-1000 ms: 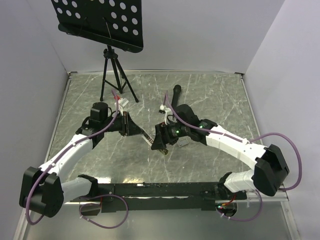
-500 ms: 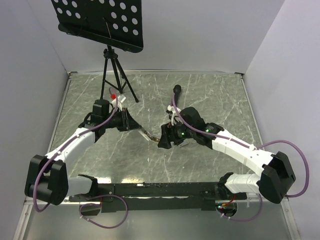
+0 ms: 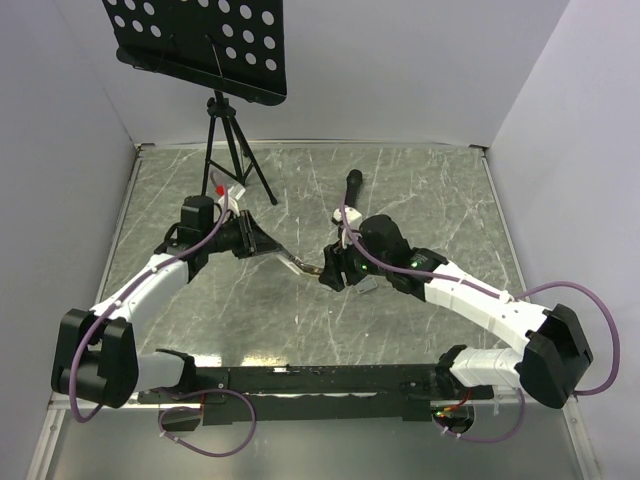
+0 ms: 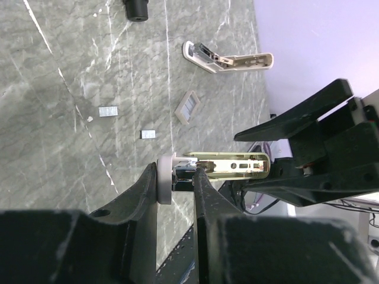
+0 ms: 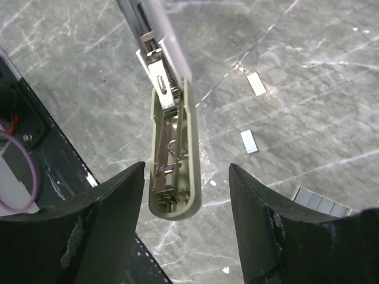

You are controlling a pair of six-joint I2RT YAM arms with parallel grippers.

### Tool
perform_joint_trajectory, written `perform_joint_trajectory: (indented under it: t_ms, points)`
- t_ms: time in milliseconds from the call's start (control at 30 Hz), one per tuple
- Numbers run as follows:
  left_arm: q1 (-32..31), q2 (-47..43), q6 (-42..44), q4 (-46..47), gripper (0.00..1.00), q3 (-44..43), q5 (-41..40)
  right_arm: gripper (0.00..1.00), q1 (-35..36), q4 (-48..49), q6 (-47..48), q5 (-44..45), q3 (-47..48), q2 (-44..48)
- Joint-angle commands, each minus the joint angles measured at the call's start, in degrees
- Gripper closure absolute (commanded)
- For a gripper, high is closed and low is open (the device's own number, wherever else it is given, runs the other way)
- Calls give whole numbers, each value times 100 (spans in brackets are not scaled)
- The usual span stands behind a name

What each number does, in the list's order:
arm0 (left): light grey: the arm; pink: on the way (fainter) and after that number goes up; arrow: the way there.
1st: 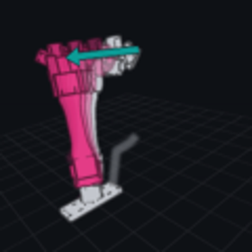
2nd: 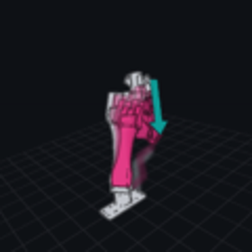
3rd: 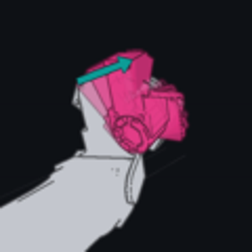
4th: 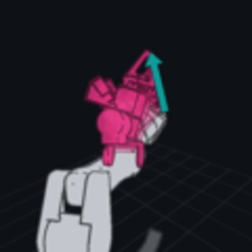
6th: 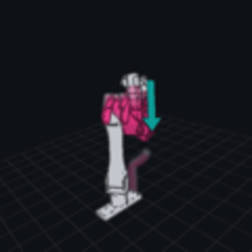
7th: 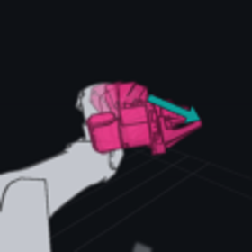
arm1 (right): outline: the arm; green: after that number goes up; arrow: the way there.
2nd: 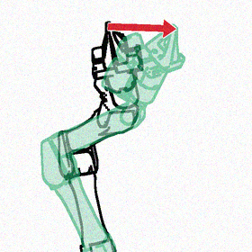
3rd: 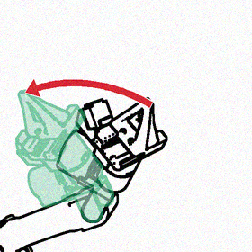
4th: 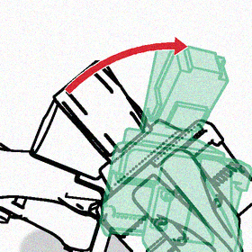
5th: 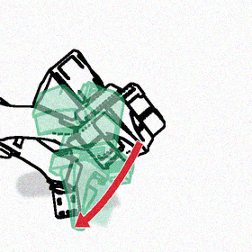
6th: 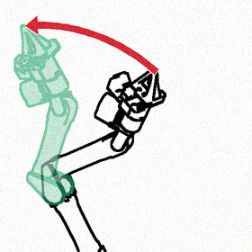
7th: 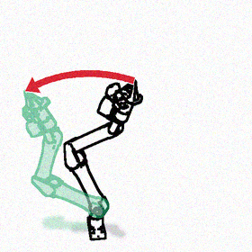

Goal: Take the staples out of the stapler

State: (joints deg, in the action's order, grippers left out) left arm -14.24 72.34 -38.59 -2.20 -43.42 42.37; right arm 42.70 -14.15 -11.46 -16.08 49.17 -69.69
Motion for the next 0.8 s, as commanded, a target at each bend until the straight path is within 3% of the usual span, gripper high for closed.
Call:
perform_joint_trajectory:
  t_ms: [0,67,400,633,733,767]
  points:
    - [132,-88,-219,360,99,-62,368,35,169,606,364,52,-126,131]
    - [211,-88,-246,369,99,-53,412,36,204,633,382,130,-135,114]
    - [536,79,-403,597,99,132,562,77,204,739,347,676,-48,-27]
    - [677,430,-474,642,99,123,562,86,204,677,522,887,277,-158]
    - [703,588,-387,589,86,0,579,88,204,554,619,983,523,-369]
    - [703,624,-343,571,77,-61,649,88,204,537,654,1027,637,-500]
